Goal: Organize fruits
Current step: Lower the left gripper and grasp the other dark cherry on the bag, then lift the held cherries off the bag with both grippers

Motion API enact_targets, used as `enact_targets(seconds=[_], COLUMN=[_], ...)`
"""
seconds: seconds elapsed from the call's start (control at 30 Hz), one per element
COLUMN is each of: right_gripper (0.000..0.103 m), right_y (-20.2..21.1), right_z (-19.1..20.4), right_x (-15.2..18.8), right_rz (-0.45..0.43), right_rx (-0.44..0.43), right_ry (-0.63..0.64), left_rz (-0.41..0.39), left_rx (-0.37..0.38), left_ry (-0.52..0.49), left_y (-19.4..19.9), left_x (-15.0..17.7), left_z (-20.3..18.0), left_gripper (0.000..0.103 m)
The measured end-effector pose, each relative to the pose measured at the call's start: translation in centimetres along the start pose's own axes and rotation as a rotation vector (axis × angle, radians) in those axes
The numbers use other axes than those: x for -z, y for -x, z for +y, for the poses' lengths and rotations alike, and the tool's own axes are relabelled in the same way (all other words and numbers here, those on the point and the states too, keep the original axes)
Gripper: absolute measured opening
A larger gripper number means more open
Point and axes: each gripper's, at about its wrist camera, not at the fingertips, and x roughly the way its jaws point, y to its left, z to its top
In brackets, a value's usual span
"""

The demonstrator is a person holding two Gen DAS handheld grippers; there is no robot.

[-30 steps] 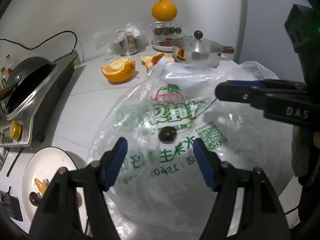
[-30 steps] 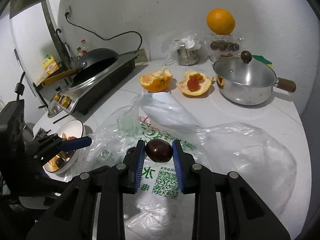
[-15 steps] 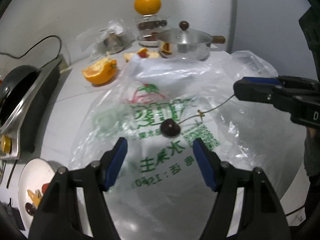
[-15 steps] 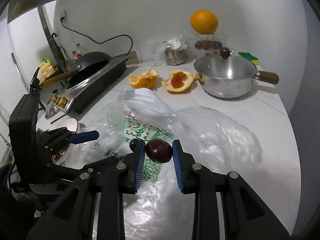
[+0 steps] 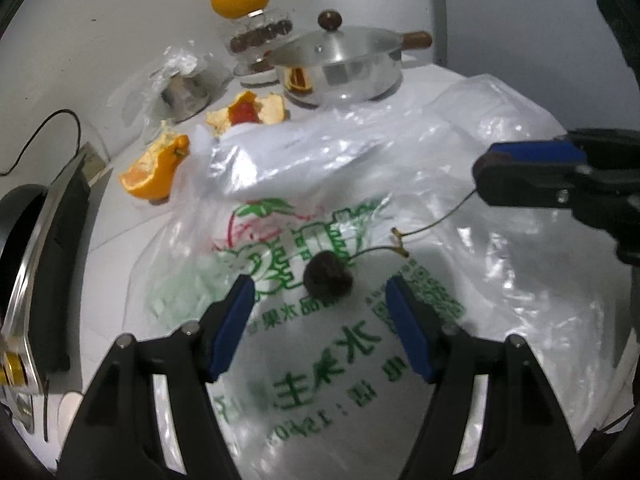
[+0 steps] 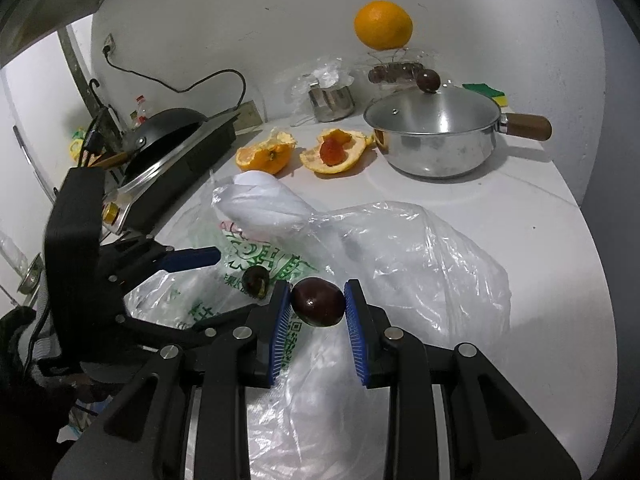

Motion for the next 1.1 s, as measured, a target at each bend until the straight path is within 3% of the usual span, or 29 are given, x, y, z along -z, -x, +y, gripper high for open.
enact_targets(seconds=[0.23, 0.53, 1.1], right_gripper=[0.03, 0.03, 0.03], right_y=[-0.5, -1.0, -0.5], right_z=[-0.6, -1.0, 0.4], right_x=[-0.2, -0.3, -0.1], right_rz=[0.0, 0.005, -0.008], right_rx=[0.001, 0.004, 0.02], right_ry=[-0.012, -0.019, 0.0], left_rz=[0.01, -0.005, -0.065], left_rx=[0.009, 0.069, 0.083], left_ry=[-0.024, -0.013, 0.017], left_y=[-1.6, -1.9, 1.7], left_x=[-0.5, -1.0, 0.8], left_z=[0.3, 0.5, 0.8], left_gripper=[0.067, 0.033, 0.03])
